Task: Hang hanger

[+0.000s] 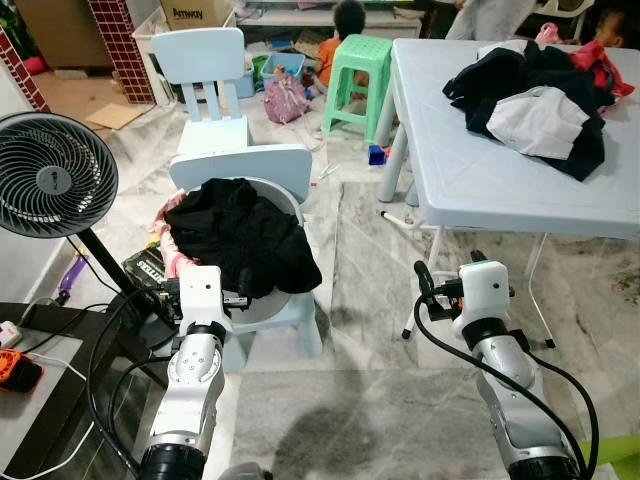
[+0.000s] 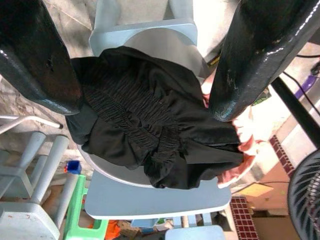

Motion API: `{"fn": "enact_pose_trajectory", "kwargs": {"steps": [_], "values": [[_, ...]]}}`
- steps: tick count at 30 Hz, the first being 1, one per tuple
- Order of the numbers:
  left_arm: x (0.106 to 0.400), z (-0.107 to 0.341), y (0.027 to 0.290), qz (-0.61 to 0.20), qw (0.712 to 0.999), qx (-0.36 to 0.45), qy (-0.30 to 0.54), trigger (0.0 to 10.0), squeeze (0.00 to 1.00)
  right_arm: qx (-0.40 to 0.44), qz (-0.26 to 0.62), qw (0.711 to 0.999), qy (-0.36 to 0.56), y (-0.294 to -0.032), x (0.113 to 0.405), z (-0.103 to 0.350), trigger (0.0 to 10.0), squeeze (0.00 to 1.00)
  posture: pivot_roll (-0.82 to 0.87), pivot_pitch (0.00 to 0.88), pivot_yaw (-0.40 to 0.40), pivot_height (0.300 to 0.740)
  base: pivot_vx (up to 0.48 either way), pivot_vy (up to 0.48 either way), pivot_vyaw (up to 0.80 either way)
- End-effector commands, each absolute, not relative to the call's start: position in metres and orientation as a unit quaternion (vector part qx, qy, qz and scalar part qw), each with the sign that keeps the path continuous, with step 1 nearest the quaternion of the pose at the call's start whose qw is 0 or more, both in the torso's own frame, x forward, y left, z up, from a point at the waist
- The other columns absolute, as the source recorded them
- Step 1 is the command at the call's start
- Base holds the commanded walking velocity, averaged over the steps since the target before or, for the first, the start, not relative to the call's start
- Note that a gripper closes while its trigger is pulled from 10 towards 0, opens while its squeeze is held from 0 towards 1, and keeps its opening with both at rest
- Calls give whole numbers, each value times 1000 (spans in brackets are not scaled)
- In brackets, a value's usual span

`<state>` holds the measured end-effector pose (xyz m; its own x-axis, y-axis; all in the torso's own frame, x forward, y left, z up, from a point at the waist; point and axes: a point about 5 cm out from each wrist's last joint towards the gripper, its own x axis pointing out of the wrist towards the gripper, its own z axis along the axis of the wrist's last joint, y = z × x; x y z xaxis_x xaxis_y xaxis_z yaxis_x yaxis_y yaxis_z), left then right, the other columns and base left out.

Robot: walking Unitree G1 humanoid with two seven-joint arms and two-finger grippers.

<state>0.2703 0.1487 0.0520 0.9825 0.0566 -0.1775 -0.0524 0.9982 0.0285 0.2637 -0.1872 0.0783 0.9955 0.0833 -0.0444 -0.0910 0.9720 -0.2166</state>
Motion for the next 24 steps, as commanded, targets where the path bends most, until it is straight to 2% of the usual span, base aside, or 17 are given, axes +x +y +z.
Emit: {"fn": "enact_pose_trajectory", "kwargs": {"steps": [1,21,24], "values": [[272,55,148,26,996,11,87,10000,0,-113,45,993,9,-185,266,84,10000,0,-15,0,-5,740,371,0,0],[273,54,143,25,996,7,90,10000,0,-123,50,991,3,-183,269,86,10000,0,-21,0,-12,740,380,0,0],[272,51,143,29,994,7,103,10000,0,-125,55,991,4,-181,269,86,10000,0,-21,0,-12,740,0,0,0]]}}
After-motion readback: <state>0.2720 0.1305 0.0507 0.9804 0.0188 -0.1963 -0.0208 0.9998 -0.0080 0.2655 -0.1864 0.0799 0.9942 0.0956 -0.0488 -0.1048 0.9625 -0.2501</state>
